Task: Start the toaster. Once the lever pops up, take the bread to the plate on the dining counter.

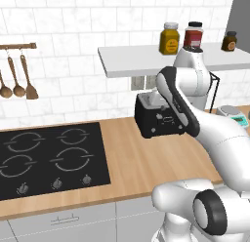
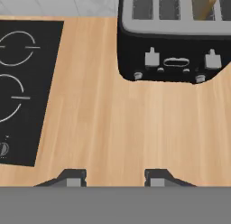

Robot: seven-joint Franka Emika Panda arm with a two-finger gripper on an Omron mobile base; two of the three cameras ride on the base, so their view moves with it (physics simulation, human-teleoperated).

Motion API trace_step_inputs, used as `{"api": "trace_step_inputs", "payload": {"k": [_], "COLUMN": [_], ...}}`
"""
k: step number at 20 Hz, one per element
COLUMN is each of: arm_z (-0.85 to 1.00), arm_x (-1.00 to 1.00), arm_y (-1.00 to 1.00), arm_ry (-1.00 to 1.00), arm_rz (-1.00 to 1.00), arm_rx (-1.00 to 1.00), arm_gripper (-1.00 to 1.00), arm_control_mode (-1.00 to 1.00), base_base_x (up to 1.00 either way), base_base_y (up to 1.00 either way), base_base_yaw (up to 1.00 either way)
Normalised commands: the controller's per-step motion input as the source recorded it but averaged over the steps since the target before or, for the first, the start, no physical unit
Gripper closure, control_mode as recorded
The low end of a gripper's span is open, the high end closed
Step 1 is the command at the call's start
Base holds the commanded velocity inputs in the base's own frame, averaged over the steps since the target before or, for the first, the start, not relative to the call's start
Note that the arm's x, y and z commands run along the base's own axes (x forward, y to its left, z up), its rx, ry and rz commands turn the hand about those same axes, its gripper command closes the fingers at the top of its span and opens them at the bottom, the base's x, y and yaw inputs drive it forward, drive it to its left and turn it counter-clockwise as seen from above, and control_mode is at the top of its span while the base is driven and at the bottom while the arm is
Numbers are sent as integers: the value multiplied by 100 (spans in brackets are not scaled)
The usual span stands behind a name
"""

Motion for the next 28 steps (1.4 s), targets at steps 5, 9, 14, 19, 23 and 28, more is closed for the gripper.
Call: {"api": "trace_step_inputs", "payload": {"k": [5, 9, 14, 19, 23, 28], "arm_z": [-12, -22, -21, -15, -24, -24], "arm_x": [0, 10, 38, 55, 46, 32], "arm_y": [-39, -71, -63, -46, -49, -25], "arm_ry": [-2, -4, -3, -2, -1, 0], "arm_rz": [0, 0, 0, 0, 0, 0], "arm_rx": [1, 1, 1, 0, 0, 0], "arm_gripper": [-100, -100, -100, -100, -100, -100], "arm_control_mode": [-100, -100, -100, -100, -100, -100], "base_base_x": [0, 0, 0, 0, 0, 0], "base_base_y": [0, 0, 0, 0, 0, 0], "base_base_yaw": [0, 0, 0, 0, 0, 0]}}
